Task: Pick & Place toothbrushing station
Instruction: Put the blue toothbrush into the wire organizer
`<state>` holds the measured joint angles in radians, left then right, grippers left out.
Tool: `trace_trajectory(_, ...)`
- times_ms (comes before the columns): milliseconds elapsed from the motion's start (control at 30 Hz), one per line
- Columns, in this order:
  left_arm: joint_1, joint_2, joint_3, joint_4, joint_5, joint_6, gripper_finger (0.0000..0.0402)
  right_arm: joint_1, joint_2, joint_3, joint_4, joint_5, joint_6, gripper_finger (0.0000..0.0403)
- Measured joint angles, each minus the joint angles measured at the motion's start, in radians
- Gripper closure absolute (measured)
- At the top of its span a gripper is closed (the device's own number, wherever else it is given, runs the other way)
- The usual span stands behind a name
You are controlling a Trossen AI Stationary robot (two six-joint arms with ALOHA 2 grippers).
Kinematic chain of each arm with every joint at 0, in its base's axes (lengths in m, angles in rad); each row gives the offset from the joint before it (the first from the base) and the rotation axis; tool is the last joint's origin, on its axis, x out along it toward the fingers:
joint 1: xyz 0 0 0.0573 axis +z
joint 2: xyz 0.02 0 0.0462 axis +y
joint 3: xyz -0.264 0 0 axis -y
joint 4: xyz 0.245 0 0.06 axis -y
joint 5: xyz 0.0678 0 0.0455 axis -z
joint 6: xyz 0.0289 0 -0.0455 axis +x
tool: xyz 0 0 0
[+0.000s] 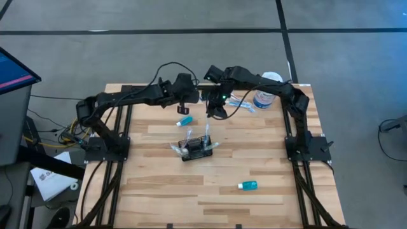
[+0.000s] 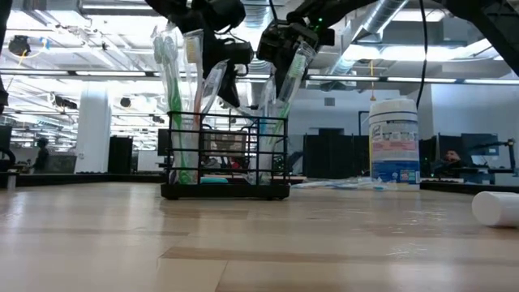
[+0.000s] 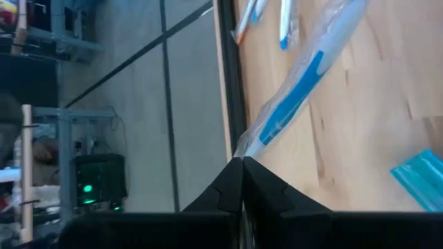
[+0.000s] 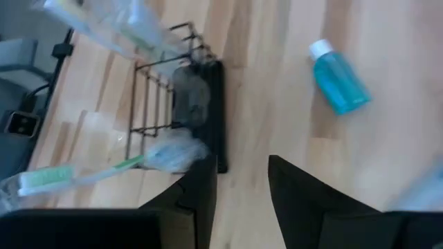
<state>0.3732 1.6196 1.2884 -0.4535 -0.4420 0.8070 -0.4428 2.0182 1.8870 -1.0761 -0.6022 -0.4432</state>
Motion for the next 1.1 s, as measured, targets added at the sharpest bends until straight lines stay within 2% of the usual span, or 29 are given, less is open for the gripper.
trace_trajectory(400,-0.038,0.0,0.0,-0.001,-0.085,-0.003,0.0401,-0.067,-0.02,0.0,0.171,0.002,0.052,0.0282)
trace_trajectory(700,-0.038,0.0,0.0,-0.002,-0.141,-0.002,0.0401,-0.138,-0.019,0.0,0.206,0.003,0.052,0.0282)
trace_trajectory(933,-0.064,0.0,0.0,0.006,-0.147,-0.002,0.0401,-0.188,-0.019,0.0,0.254,-0.079,0.068,0.0282)
trace_trajectory(1100,-0.088,0.0,0.0,0.008,-0.224,0.0,0.0401,-0.202,-0.018,0.0,0.254,-0.081,0.07,0.0282)
